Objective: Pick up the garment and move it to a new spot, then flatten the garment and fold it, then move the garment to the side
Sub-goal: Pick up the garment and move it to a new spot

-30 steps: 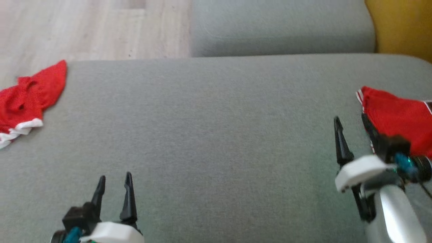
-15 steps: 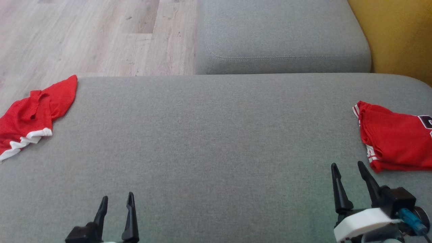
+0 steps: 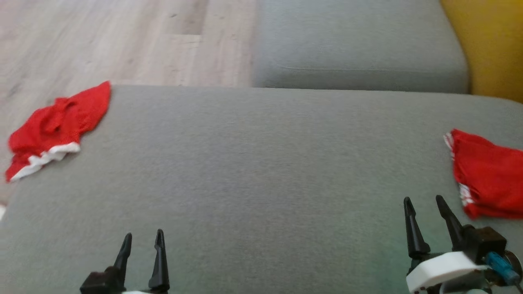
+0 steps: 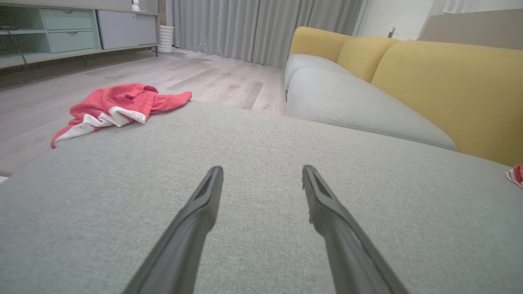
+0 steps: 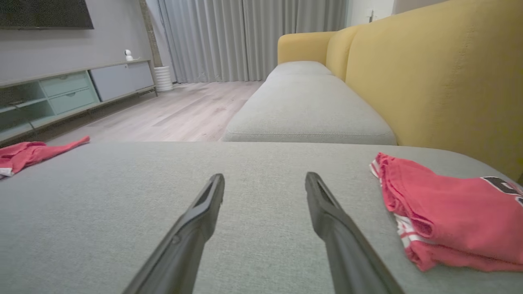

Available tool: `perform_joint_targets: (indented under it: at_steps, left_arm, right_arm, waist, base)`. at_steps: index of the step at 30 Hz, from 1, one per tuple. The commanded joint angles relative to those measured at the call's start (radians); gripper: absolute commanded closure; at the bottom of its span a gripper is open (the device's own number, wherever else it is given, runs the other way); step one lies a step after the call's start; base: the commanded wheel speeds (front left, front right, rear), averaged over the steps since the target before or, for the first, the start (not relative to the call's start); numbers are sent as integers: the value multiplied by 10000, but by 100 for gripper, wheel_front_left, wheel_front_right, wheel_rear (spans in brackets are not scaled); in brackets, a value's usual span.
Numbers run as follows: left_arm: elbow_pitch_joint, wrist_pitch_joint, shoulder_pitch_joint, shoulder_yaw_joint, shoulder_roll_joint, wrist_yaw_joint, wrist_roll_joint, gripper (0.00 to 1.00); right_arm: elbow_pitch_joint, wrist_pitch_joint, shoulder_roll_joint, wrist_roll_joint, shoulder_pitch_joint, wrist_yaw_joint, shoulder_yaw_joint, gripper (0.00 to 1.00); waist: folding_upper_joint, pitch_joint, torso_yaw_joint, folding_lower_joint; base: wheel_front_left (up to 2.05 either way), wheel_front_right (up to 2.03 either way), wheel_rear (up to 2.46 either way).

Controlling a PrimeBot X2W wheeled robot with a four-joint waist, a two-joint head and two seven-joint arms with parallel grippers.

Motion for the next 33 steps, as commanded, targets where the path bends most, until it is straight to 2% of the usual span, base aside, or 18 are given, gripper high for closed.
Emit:
perform_joint_targets:
  at_steps: [1, 12, 18, 23, 29, 33]
  left_arm:
    - [-349, -37, -640, 363, 141, 4, 82, 0]
    - [-762, 64, -586, 769, 599, 250, 33, 0]
    - [-1305, -78, -36, 1580, 648, 649, -63, 0]
    - [-1717, -129, 431, 2143, 491, 768, 30, 0]
    - [-2057, -139, 688, 2654, 477, 669, 217, 0]
    - [-2165, 67, 83, 2907, 1075, 440, 334, 0]
  right_arm:
    - [-339, -61, -67, 98, -258, 67, 222, 0]
    - [-191, -335, -67, 597, -474, 67, 566, 0]
    - [-109, -240, -66, 513, -1233, 67, 1287, 0]
    - [86, -198, -66, 479, -1729, 67, 1718, 0]
    - [94, -159, -66, 446, -2012, 67, 1733, 0]
    - [-160, -66, -66, 358, -2011, 67, 1449, 0]
  waist:
    - [-1, -11, 472, 0]
    - [-1, 25, 3255, 0]
    - [-1, 506, 3640, 0]
    - [-1, 727, 3791, 0]
    - [-1, 862, 3895, 0]
    - [-1, 1057, 4025, 0]
  base:
    - [0, 0, 0]
    - [0, 0, 0]
    - [0, 0, 0]
    - [0, 0, 0]
    - [0, 0, 0]
    - [0, 0, 0]
